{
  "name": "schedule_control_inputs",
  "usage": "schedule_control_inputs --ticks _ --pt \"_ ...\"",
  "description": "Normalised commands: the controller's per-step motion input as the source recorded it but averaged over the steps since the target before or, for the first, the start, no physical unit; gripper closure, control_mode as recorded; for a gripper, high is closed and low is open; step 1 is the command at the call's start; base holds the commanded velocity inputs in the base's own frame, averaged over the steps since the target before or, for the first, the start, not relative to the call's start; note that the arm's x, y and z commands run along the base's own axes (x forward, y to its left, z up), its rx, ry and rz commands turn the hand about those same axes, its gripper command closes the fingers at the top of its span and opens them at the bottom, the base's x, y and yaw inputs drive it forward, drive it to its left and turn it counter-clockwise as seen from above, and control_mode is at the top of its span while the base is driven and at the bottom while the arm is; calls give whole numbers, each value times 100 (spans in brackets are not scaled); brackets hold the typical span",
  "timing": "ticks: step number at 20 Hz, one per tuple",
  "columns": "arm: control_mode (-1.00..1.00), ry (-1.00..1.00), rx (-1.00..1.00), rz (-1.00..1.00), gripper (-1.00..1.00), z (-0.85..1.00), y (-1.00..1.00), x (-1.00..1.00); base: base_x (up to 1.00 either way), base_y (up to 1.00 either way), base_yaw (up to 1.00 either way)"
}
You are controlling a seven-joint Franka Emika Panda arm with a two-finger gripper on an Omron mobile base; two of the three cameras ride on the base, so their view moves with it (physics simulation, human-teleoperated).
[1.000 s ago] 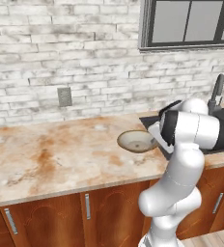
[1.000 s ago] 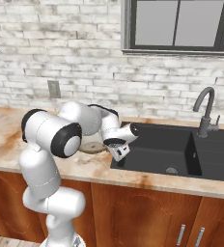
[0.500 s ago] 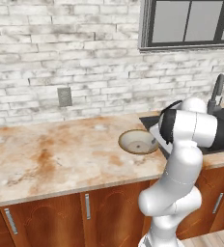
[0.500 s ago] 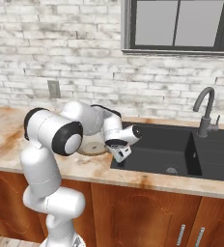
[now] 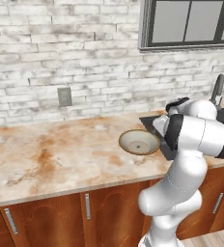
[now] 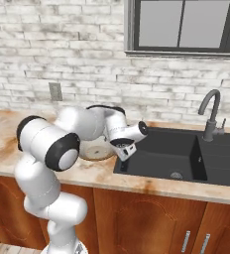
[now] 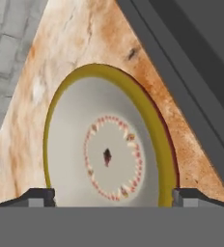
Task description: Pick the cup and bowl from the counter and place them on the counter next to the sink.
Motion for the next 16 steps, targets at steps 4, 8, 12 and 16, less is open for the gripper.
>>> schedule_control_inputs --ticks 4,8,12,16 --pt "-100 -1 -2 4 -100 80 2 -9 0 0 0" --pt "-100 0 -13 5 -100 55 31 -29 0 0 0" --pt "-100 0 -17 5 -100 57 45 -45 0 0 0" --pt "-100 0 -19 4 -100 21 38 -66 0 0 0"
